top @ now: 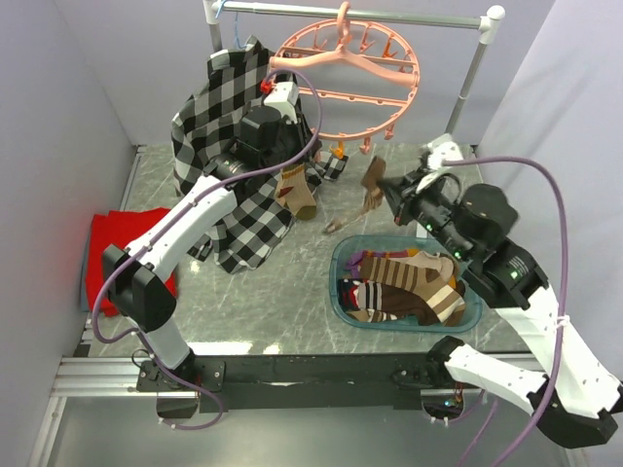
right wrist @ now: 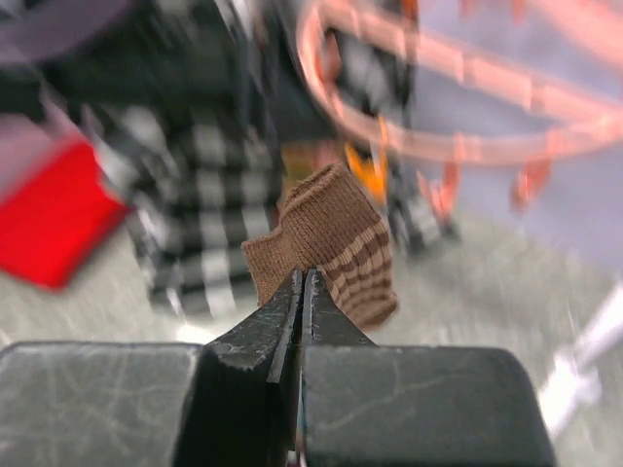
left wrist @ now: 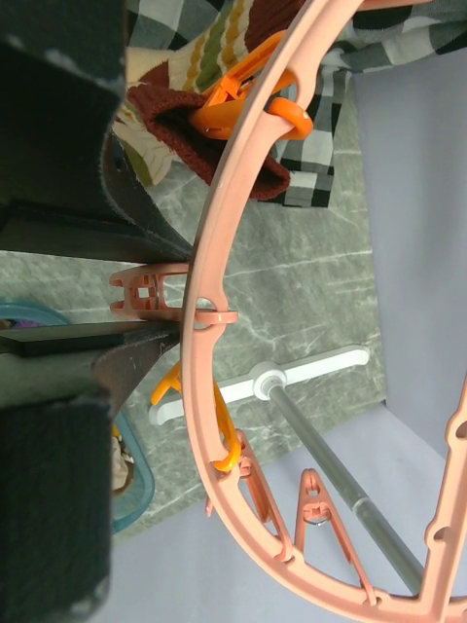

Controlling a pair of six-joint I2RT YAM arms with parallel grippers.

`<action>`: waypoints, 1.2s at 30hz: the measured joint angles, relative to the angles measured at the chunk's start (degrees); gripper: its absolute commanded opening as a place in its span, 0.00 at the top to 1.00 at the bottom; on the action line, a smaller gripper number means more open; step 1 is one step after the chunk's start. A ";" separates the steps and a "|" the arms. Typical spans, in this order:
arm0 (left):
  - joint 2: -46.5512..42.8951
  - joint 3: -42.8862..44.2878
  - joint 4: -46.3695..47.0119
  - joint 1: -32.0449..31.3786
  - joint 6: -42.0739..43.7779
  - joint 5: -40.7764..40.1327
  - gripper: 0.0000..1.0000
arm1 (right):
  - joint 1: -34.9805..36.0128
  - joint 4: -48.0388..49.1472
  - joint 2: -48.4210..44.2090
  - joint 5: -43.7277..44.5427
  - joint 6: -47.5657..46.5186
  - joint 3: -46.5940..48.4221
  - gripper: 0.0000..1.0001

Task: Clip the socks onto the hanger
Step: Pick up the sock from the bin, then clamp the sock onto the hanger.

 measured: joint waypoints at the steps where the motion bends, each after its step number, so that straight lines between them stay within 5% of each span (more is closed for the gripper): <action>1: 0.00 -0.02 0.04 0.00 -0.26 0.13 0.85 | -0.04 3.04 -0.15 -1.22 -0.13 -0.17 1.00; 16: -0.02 -0.31 0.72 0.00 -2.93 0.59 0.85 | -0.22 41.40 13.73 -12.57 7.26 -20.41 1.00; 36: -1.57 -2.95 3.30 -0.04 -5.35 0.55 0.85 | -6.08 63.49 21.07 -22.71 20.28 -23.78 1.00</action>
